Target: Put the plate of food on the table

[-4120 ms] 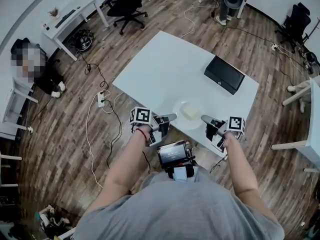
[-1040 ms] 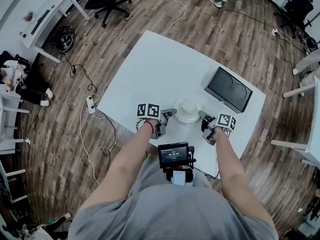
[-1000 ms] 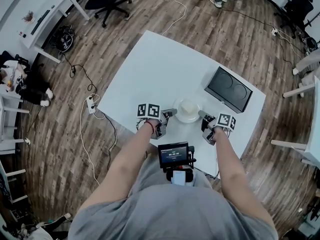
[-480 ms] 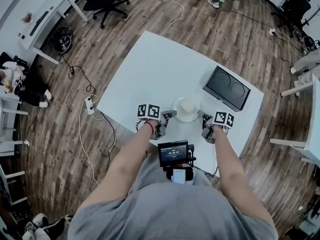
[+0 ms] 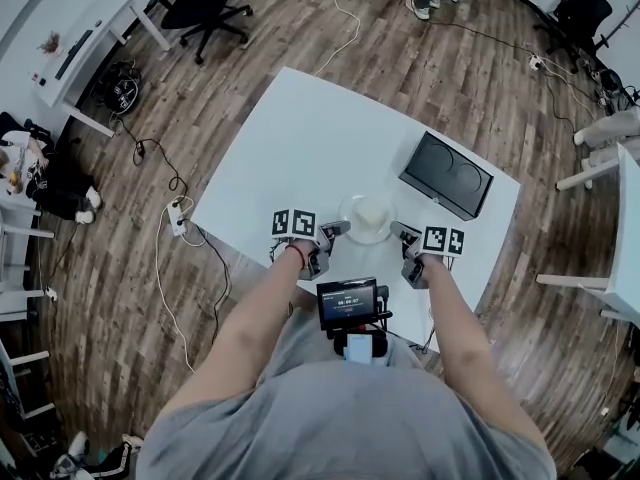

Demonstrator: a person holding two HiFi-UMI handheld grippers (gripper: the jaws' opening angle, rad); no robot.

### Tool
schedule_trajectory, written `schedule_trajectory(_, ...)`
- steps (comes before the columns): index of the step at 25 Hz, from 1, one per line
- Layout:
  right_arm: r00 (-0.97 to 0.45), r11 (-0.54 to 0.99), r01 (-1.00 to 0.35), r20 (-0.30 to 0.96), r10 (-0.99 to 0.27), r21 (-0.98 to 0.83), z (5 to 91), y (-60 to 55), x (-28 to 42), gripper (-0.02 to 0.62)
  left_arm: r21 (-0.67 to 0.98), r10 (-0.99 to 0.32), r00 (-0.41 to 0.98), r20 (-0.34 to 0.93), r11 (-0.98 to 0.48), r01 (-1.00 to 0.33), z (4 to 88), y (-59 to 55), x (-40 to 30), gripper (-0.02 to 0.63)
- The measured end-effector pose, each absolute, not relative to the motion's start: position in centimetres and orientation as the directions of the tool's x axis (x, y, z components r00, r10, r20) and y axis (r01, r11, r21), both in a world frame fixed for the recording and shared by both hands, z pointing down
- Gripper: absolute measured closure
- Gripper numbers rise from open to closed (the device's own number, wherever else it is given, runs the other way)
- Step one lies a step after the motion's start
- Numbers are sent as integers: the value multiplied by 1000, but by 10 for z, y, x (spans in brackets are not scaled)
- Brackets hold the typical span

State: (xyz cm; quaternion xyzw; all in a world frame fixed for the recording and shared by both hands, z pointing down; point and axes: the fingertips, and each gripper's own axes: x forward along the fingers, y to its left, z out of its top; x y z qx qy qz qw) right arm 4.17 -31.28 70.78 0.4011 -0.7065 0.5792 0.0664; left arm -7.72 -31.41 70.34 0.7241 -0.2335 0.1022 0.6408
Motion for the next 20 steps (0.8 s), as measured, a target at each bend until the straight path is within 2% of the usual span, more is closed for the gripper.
schedule_trajectory(5,-691,109,-657,537,-484,-746,685,-306,24,557,860,-191,865,465,-136,-492,696,-307,-74,574)
schedule_trajectory(11,-706,285,-684,511,-490,-672,657,-295,6,557,806,-222,861,457,-307,-506,680,-300,-72,574)
schedule_trajectory(20,-716,454,-694,470,-516,-559,629,-265,-3,557,646,-285,856,432,-564,-514,648,-277,-76,574)
